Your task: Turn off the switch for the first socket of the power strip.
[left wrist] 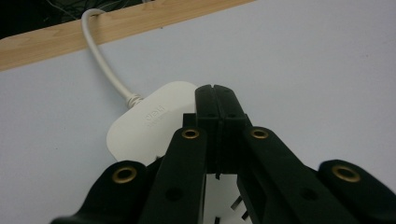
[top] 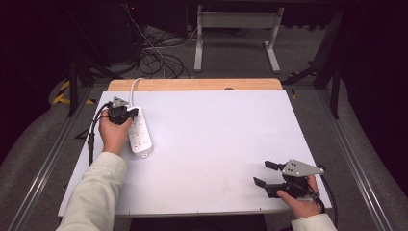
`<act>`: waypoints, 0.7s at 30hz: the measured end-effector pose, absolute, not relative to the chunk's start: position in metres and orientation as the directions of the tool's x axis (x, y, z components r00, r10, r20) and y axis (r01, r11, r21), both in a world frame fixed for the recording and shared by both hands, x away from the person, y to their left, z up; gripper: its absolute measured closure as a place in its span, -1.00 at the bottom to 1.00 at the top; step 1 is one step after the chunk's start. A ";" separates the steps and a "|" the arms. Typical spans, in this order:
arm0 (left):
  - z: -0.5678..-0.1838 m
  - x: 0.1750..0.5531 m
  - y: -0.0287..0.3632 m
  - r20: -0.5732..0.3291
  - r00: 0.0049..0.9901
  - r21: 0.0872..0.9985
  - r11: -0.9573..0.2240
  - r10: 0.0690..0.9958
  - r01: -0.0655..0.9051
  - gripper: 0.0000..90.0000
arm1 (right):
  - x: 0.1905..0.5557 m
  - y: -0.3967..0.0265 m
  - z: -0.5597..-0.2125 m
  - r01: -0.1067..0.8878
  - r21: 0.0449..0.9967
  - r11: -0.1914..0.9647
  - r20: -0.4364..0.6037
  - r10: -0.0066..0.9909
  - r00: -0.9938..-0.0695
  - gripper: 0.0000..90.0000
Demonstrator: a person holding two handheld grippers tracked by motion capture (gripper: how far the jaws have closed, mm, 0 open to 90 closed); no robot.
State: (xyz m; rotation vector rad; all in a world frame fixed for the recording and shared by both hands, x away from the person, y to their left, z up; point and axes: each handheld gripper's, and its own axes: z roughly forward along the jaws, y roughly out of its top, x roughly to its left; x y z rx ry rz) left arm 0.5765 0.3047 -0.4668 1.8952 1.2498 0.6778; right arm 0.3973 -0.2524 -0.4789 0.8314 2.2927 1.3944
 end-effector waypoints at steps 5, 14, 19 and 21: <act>-0.468 0.578 0.305 0.023 0.376 0.818 -0.234 0.926 0.525 1.00 | 0.397 -0.252 -0.479 0.308 0.884 0.351 0.020 0.631 -0.775 -0.42; -0.471 0.579 0.305 0.023 0.371 0.813 -0.233 0.928 0.533 1.00 | 0.397 -0.252 -0.479 0.309 0.883 0.353 0.021 0.629 -0.777 -0.42; -0.473 0.580 0.305 0.020 0.380 0.817 -0.234 0.925 0.527 1.00 | 0.397 -0.252 -0.479 0.309 0.884 0.352 0.022 0.628 -0.778 -0.42; -0.474 0.580 0.305 0.016 0.382 0.820 -0.230 0.924 0.524 1.00 | 0.397 -0.252 -0.480 0.310 0.882 0.355 0.022 0.626 -0.780 -0.42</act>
